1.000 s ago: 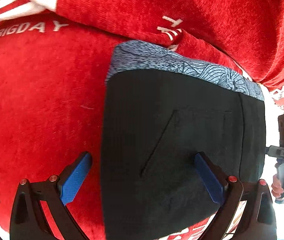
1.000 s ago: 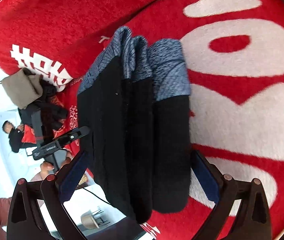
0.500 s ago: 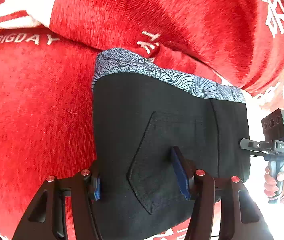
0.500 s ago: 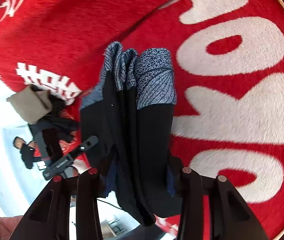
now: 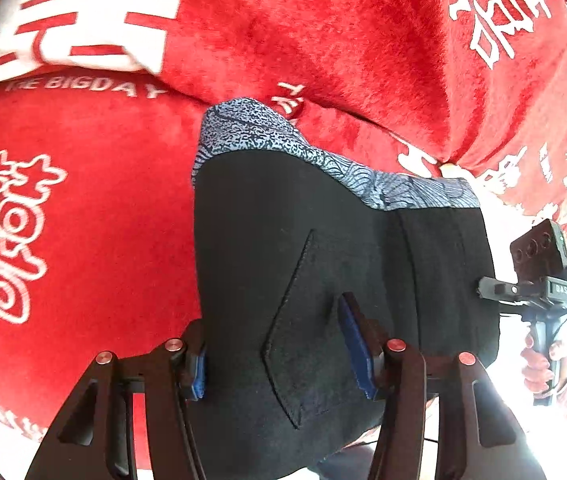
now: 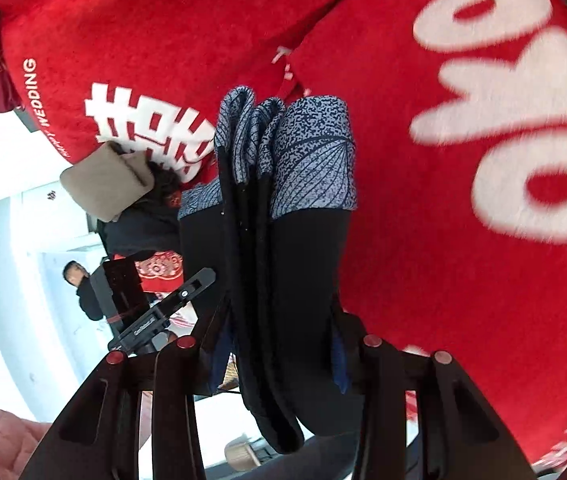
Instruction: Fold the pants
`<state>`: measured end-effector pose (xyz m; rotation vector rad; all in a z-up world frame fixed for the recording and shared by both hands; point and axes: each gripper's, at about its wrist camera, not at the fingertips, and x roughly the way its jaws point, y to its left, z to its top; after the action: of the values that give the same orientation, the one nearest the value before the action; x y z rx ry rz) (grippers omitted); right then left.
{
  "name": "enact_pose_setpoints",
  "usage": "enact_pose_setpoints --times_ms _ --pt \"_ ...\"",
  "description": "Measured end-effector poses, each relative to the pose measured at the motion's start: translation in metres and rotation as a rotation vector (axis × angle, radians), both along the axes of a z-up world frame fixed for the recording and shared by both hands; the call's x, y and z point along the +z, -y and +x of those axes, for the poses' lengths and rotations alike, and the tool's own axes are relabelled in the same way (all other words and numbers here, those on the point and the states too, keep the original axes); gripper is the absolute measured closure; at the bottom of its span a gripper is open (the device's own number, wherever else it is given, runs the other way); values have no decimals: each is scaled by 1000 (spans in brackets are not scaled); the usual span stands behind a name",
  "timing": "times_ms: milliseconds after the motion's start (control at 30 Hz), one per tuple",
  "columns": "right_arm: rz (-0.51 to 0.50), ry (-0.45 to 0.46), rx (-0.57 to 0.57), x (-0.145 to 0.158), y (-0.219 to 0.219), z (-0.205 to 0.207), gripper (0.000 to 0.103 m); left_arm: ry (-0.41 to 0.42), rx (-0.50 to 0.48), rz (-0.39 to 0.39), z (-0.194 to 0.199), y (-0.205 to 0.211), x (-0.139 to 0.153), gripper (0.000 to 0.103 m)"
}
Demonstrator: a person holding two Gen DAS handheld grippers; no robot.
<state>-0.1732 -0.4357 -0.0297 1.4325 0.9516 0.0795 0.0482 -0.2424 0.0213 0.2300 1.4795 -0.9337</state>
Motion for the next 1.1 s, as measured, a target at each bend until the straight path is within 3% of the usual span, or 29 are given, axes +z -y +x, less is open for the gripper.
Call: enact_pose_setpoints --times_ms 100,200,267,333,400,467,633,867,1100 --pt "-1 -8 -19 -9 -29 -4 59 4 -15 24 6 -23 -5 47" --pt "-17 -64 -19 -32 -56 -1 59 16 -26 68 9 -43 -28 47" --pt "-94 -137 30 -45 -69 4 58 23 -23 119 10 -56 -53 47" --pt "-228 -224 104 -52 -80 8 52 42 -17 125 9 -67 -63 31" --pt "-296 -260 109 -52 -81 7 45 87 -13 115 8 -75 -66 14" --pt "-358 -303 117 -49 -82 9 33 116 -9 131 7 -75 -70 2" --pt "-480 -385 126 -33 -92 15 30 122 17 172 6 -76 -69 1" --pt "-488 -456 62 -10 -101 2 23 208 -50 258 -13 -79 -53 1" --pt "-550 -520 18 22 -110 -23 17 230 -59 280 -35 -84 -27 1"
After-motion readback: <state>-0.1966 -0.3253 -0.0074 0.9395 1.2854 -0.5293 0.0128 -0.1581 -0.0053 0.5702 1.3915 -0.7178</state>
